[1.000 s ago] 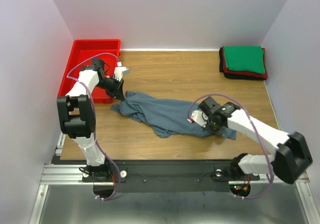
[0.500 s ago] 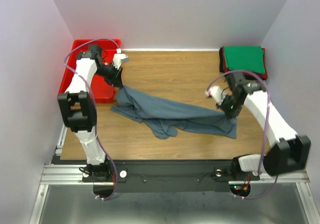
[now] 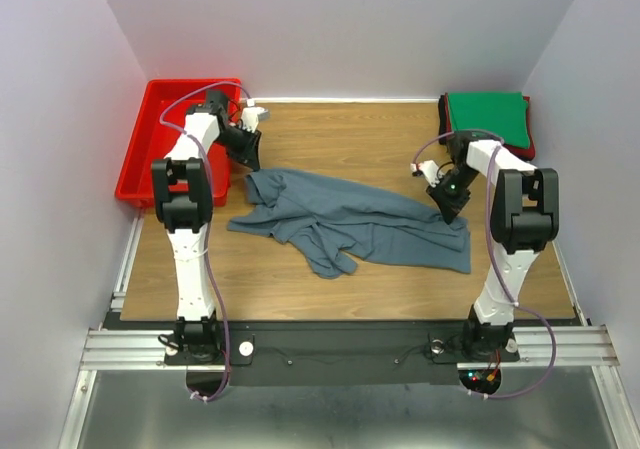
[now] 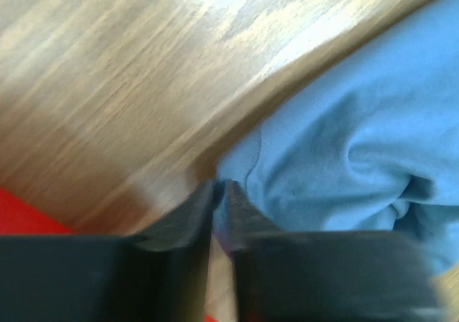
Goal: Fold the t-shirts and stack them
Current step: Flatten the tshirt out
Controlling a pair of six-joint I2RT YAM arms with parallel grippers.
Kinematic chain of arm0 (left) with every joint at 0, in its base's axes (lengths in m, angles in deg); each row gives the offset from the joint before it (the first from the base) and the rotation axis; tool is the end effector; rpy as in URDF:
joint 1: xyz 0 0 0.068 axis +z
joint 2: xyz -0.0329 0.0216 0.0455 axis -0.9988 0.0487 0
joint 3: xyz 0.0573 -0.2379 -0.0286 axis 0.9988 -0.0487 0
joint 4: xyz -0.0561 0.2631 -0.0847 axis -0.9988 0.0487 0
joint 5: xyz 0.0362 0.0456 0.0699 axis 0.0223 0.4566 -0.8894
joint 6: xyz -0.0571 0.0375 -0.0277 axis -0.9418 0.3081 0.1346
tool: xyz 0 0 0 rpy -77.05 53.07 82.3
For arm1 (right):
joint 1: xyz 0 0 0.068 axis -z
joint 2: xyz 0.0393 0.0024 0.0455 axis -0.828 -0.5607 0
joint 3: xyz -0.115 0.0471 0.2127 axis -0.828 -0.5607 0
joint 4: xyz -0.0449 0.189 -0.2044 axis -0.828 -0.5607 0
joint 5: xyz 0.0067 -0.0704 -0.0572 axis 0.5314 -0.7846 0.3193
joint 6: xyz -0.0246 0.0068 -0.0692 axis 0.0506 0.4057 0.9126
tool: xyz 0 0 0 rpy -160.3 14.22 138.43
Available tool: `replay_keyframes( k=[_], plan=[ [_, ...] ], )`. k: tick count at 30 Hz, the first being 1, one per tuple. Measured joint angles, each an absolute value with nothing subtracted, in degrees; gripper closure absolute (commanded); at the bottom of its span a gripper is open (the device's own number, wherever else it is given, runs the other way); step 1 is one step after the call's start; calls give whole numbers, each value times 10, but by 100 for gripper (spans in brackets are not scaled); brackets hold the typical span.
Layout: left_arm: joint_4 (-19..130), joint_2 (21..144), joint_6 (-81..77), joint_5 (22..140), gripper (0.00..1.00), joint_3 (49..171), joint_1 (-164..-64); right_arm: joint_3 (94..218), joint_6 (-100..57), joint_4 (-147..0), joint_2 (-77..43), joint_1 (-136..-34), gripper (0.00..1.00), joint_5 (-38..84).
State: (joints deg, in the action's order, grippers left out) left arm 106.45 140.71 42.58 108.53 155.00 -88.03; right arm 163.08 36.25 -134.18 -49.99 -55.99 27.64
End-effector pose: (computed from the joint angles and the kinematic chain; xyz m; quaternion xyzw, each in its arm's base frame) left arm 0.5085 -0.0432 0.1541 0.3301 0.8712 -0.2312 0.2802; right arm 0.3699 0.0134 0.1084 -0.4242 0.8993 0.1037 0.0253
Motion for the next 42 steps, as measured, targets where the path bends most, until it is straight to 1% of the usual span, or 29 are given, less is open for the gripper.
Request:
replay_keyframes(
  k=[1, 2, 3, 4, 5, 6, 10, 13, 15, 17, 19, 20, 22, 26, 31, 40, 42],
  plan=[
    [1057, 1405, 422, 1082, 58, 1542, -882, 1640, 358, -1342, -510, -559, 65, 276],
    [1051, 1403, 421, 1079, 54, 1533, -884, 1647, 354, -1345, -515, -558, 59, 276],
    [1040, 1396, 417, 1075, 45, 1517, -887, 1657, 349, -1345, -516, -557, 54, 276],
    [1034, 1386, 414, 1073, 45, 1500, -889, 1667, 345, -1342, -516, -556, 49, 275],
    [1034, 1376, 412, 1072, 44, 1487, -891, 1678, 340, -1342, -516, -554, 36, 275],
    [1035, 1368, 411, 1071, 44, 1479, -891, 1692, 336, -1338, -516, -553, 35, 275],
    [1034, 1303, 410, 1069, 44, 1453, -887, 1709, 322, -1334, -488, -551, 35, 275],
    [1033, 1236, 411, 1078, 44, 1436, -882, 1708, 321, -1352, -434, -551, 35, 280],
    [1034, 1188, 412, 1095, 44, 1417, -878, 1700, 323, -1362, -397, -551, 37, 281],
    [1033, 1155, 414, 1112, 45, 1398, -877, 1675, 323, -1368, -365, -551, 49, 280],
    [1032, 1135, 417, 1128, 48, 1380, -878, 1650, 321, -1378, -348, -551, 67, 277],
    [1031, 1125, 419, 1137, 48, 1365, -879, 1638, 325, -1384, -347, -551, 74, 276],
    [1031, 1122, 424, 1148, 49, 1345, -879, 1615, 320, -1388, -351, -551, 76, 271],
    [1036, 1122, 427, 1158, 49, 1311, -880, 1567, 326, -1377, -357, -551, 75, 257],
    [1038, 1122, 430, 1162, 49, 1309, -880, 1516, 342, -1346, -357, -551, 70, 239],
    [1040, 1122, 431, 1163, 49, 1309, -880, 1492, 375, -1285, -358, -557, 62, 221],
    [1040, 1123, 431, 1163, 49, 1309, -880, 1485, 383, -1271, -357, -563, 61, 217]
  ],
)
